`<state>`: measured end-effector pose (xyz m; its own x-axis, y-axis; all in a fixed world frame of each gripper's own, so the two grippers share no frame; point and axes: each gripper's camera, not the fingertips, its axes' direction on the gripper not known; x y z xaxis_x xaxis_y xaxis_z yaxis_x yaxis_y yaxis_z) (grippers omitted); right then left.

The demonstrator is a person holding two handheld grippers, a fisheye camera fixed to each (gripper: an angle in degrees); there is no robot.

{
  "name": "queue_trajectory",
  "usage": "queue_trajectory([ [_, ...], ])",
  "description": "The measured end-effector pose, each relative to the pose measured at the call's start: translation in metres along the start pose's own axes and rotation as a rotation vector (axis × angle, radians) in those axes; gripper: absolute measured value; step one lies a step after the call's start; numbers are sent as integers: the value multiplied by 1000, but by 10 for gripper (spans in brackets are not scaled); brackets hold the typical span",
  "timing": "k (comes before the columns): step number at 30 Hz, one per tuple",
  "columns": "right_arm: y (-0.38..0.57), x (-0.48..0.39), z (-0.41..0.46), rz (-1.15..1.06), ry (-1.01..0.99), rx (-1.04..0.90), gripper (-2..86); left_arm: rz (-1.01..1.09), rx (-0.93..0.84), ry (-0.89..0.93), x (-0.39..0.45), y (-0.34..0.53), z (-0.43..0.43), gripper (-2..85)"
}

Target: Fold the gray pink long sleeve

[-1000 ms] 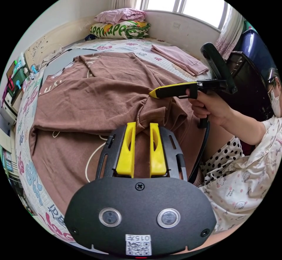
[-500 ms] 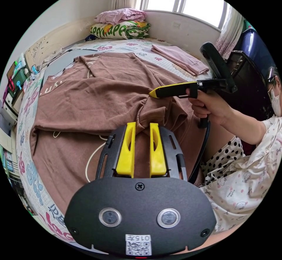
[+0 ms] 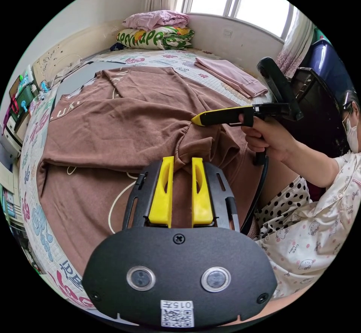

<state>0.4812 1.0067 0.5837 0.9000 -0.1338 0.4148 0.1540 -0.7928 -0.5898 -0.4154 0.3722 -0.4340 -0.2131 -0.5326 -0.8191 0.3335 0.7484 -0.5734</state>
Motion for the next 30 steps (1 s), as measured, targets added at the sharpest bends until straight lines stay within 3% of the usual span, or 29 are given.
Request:
queue_trajectory([
  [30,22,49,6,15,-29,2,39,-19,7,-12,4,-2,-8,76],
])
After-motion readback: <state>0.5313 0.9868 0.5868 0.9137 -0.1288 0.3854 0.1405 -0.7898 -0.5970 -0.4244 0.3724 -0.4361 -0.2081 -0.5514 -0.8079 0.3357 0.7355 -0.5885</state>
